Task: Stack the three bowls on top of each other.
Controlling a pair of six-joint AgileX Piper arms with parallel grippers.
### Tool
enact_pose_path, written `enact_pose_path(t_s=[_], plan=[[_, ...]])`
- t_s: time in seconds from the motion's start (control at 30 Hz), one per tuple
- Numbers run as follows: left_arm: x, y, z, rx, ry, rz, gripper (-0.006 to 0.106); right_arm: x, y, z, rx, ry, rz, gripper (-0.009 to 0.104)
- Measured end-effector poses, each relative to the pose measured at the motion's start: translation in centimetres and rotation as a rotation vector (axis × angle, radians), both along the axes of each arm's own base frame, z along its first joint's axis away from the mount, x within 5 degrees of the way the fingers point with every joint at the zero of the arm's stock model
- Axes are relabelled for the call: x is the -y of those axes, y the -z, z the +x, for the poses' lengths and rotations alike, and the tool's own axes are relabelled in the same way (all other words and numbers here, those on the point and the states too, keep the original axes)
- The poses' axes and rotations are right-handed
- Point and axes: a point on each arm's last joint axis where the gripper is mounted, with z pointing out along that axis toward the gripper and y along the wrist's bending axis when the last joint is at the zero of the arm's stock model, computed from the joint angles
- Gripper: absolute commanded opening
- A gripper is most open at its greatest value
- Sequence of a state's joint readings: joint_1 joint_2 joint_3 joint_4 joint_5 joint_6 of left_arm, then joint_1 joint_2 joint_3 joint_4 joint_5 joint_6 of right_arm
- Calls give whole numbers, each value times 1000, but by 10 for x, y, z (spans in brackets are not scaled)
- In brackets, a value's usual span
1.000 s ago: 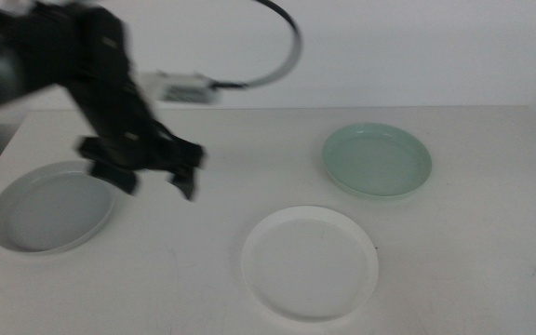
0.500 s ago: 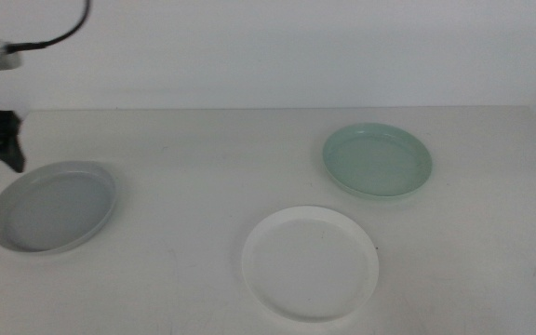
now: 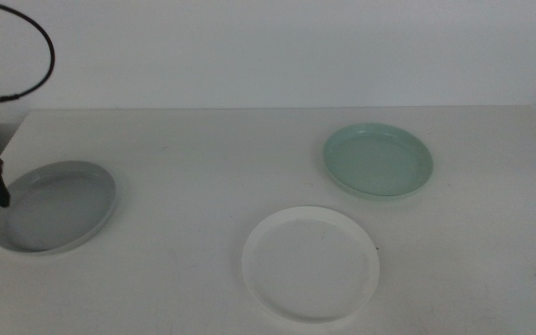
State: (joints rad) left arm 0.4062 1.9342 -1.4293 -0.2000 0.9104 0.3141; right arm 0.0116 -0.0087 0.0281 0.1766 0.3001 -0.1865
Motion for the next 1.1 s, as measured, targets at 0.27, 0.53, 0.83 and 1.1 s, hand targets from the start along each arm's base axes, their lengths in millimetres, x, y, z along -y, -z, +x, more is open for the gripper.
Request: enact_pose_path(t_s=[0.27, 0.53, 0.83, 1.1], plan=[[-3, 40, 10, -43, -16, -36, 100, 0, 0, 0, 0, 0, 0, 61], [-3, 51, 17, -32, -45, -83, 32, 0, 0, 0, 0, 0, 0, 61], [2, 46, 17, -27, -68, -141, 0, 0, 0, 0, 0, 0, 0, 61], [46, -29, 5, 69, 24, -135, 0, 0, 0, 0, 0, 0, 0, 61]])
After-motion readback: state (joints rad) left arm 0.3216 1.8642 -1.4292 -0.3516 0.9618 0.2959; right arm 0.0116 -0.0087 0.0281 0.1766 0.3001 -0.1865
